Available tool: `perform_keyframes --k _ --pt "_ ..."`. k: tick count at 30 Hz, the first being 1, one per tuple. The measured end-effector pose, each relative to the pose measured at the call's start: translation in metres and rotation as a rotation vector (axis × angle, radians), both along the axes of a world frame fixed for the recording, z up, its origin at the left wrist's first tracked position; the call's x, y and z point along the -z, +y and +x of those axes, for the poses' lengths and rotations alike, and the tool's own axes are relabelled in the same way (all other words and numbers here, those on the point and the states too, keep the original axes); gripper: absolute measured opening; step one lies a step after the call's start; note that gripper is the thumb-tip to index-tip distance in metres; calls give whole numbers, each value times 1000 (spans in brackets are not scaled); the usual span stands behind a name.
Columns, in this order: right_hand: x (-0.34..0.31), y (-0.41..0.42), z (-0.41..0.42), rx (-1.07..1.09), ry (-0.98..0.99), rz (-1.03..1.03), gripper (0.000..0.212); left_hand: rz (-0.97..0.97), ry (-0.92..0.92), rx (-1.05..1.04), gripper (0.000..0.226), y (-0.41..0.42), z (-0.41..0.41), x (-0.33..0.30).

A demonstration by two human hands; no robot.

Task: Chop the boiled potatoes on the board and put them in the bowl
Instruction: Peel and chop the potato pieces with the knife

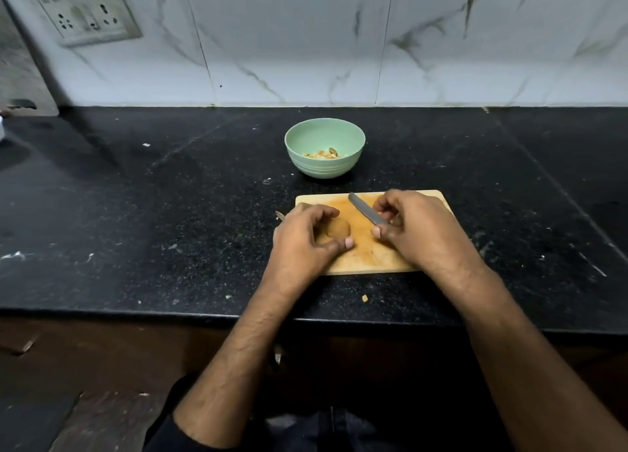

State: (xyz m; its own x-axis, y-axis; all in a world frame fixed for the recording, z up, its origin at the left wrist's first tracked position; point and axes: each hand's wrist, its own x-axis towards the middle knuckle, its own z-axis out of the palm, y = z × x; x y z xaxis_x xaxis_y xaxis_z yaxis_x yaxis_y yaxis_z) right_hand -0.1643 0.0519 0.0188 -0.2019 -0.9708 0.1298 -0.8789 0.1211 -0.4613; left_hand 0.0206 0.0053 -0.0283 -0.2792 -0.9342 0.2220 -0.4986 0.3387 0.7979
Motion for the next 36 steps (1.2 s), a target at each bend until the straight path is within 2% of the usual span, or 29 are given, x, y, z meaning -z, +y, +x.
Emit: perform_keyframes --k 4,7,9,15,20,23,25,27,30,33,36 --pt "1 15 -10 -34 57 225 52 -73 -116 -45 35 -7 -10 3" --pt "0 24 -14 -16 83 288 64 -86 -86 15 27 -10 -10 2" --pt "-1 28 -17 5 102 320 65 -64 -80 66 30 -12 -7 2" --pt "-3 33 -19 13 -76 279 46 -24 -29 176 59 -11 5 2" --pt "1 40 -8 -83 -135 170 21 -140 -28 30 60 -4 8 2" --pt "7 41 1 -24 -117 131 25 -128 -18 -20 66 -3 7 1" --pt "6 41 3 20 -121 92 27 -109 -59 -5 61 -4 7 2" --pt "3 43 6 1 -157 93 26 -122 -98 11 45 -5 5 4" --pt "1 48 13 -89 -238 159 7 -171 -178 -16 27 -4 0 5" --pt "1 50 23 -102 -288 178 14 -222 -285 -58 24 -3 -7 3" --pt "0 49 26 -82 -172 135 14 -229 -299 -69 25 -3 -8 3"
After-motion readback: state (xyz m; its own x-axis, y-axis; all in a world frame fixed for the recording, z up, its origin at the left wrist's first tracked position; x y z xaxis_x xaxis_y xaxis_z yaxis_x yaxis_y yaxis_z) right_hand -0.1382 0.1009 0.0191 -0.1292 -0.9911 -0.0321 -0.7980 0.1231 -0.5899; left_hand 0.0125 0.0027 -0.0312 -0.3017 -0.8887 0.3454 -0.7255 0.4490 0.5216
